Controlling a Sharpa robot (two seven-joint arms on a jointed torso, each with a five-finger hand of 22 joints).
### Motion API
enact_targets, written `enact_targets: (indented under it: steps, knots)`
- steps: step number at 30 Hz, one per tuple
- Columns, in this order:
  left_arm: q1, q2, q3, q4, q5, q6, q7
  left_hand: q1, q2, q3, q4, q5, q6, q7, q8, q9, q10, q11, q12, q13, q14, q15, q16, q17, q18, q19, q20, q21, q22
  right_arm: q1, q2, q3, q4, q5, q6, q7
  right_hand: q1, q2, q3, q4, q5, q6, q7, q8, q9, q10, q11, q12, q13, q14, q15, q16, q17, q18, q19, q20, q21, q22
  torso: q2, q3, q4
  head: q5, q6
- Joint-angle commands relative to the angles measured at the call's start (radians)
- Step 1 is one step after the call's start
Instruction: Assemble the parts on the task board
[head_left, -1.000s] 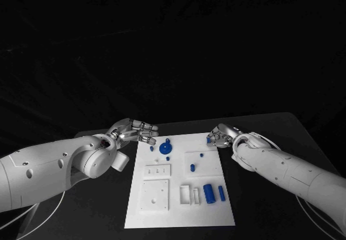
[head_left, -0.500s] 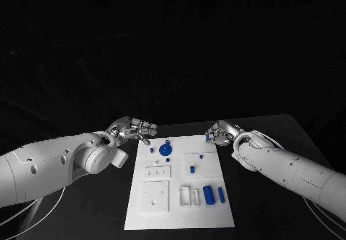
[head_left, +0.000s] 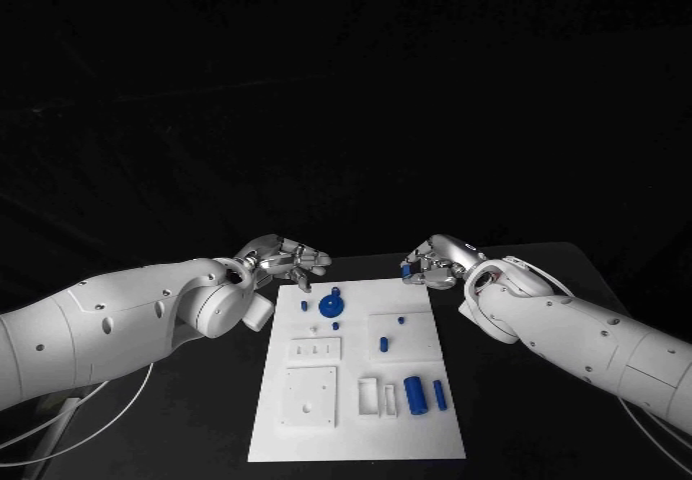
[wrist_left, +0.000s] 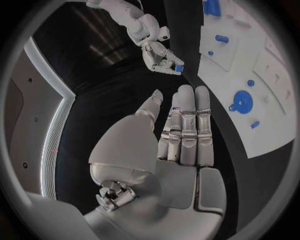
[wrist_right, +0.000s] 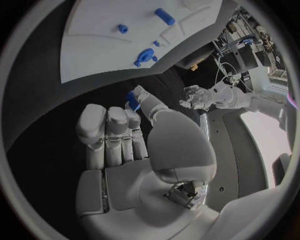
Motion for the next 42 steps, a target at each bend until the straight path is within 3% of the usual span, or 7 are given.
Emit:
enact_targets:
  steps: [1,5,17,20,28,34,42]
  knots:
    - [0.001,0.015,0.001,-0.005,-0.021,-0.015,-0.092,-0.034,-0.003,-0.019,0.029,-0.016,0.045,-0.012,0.002,0.003,0.003,0.002,0.007,0.003,-0.016,0.006,-0.035,-0.024,-0.013,-0.014,0.004,-0.024,-0.015,-0.003,0.002,-0.001,0.036,-0.04,0.052,-0.079,-0.003,0.0,0.003,0.0,-0.002,0.043,-0.006,0.004,0.006,0.0,0.003,-0.002,0.0,0.005,0.0,0.003,0.0,-0.01,0.002,-0.005,-0.001,0.128,-0.015,-0.0062,-0.0122,0.008,-0.006]
    - [-0.001,0.034,0.0,-0.008,-0.025,-0.018,-0.14,-0.049,-0.006,-0.046,0.059,-0.031,0.072,-0.019,0.0,0.002,0.021,-0.001,0.007,0.003,0.013,0.004,-0.087,-0.06,-0.019,0.012,0.002,-0.067,-0.045,-0.009,0.003,-0.006,0.082,-0.068,0.068,-0.13,-0.006,-0.002,0.006,0.001,-0.001,0.046,-0.007,0.004,0.007,0.002,0.002,-0.001,0.001,0.006,0.0,0.003,-0.001,-0.01,0.003,-0.005,-0.001,0.128,-0.02,-0.0067,-0.0163,0.019,-0.014]
    - [-0.006,0.081,0.0,-0.004,-0.029,-0.023,-0.257,-0.072,-0.02,-0.063,0.079,-0.04,0.055,-0.013,-0.001,0.001,0.017,0.003,0.007,0.004,0.012,0.007,-0.1,-0.063,-0.021,0.017,0.004,-0.085,-0.054,-0.016,0.01,-0.05,0.205,-0.2,0.044,-0.272,-0.01,-0.02,0.04,0.012,-0.024,0.051,-0.008,0.003,0.006,0.005,-0.001,0.0,0.002,0.009,-0.001,0.005,0.002,-0.01,0.006,-0.006,-0.004,0.128,-0.023,-0.0046,-0.0211,0.041,-0.024]
    - [-0.006,0.089,0.0,-0.003,-0.047,-0.009,-0.292,-0.109,-0.039,-0.073,0.103,-0.048,0.057,-0.013,0.0,0.002,0.017,0.005,0.007,0.004,0.011,0.009,-0.106,-0.066,-0.022,0.017,0.005,-0.09,-0.056,-0.016,0.013,-0.058,0.226,-0.216,0.036,-0.299,-0.01,-0.026,0.05,0.017,-0.025,0.052,-0.009,0.004,0.007,0.005,0.0,-0.001,0.001,0.009,-0.001,0.005,0.003,-0.009,0.006,-0.006,-0.007,0.128,-0.022,-0.0036,-0.0209,0.04,-0.025]
    - [-0.007,0.111,0.0,-0.005,-0.098,-0.01,-0.366,-0.146,-0.144,0.005,0.238,-0.05,0.047,-0.01,0.0,0.002,0.009,0.009,0.007,0.003,0.012,0.011,-0.132,-0.072,-0.028,0.025,0.005,-0.122,-0.069,-0.017,0.021,-0.063,0.253,-0.227,0.03,-0.323,-0.011,-0.032,0.054,0.025,-0.024,0.054,-0.01,0.004,0.007,0.006,-0.002,-0.002,0.001,0.01,-0.001,0.003,0.002,-0.009,0.007,-0.006,-0.01,0.127,-0.021,-0.0057,-0.0197,0.038,-0.027]
    - [-0.008,0.122,-0.001,-0.004,-0.141,0.003,-0.422,-0.139,-0.154,0.009,0.265,-0.05,0.046,-0.01,0.0,0.002,0.007,0.009,0.007,0.003,0.01,0.013,-0.14,-0.069,-0.029,0.028,0.006,-0.135,-0.069,-0.017,0.027,-0.064,0.267,-0.228,0.031,-0.331,-0.01,-0.033,0.055,0.025,-0.023,0.054,-0.01,0.004,0.007,0.006,-0.002,-0.001,0.001,0.01,-0.001,0.003,0.002,-0.009,0.007,-0.007,-0.01,0.127,-0.022,-0.0049,-0.0203,0.035,-0.029]
    - [-0.011,0.132,-0.001,-0.003,-0.191,0.029,-0.461,-0.13,-0.122,0.0,0.22,-0.049,0.05,-0.01,0.0,0.002,0.008,0.009,0.007,0.003,0.007,0.014,-0.143,-0.068,-0.029,0.027,0.008,-0.141,-0.067,-0.018,0.029,-0.064,0.279,-0.224,0.035,-0.334,-0.011,-0.033,0.055,0.027,-0.022,0.055,-0.01,0.004,0.007,0.006,-0.003,-0.001,0.001,0.01,-0.001,0.002,0.002,-0.009,0.007,-0.007,-0.011,0.127,-0.021,-0.0057,-0.0188,0.034,-0.032]
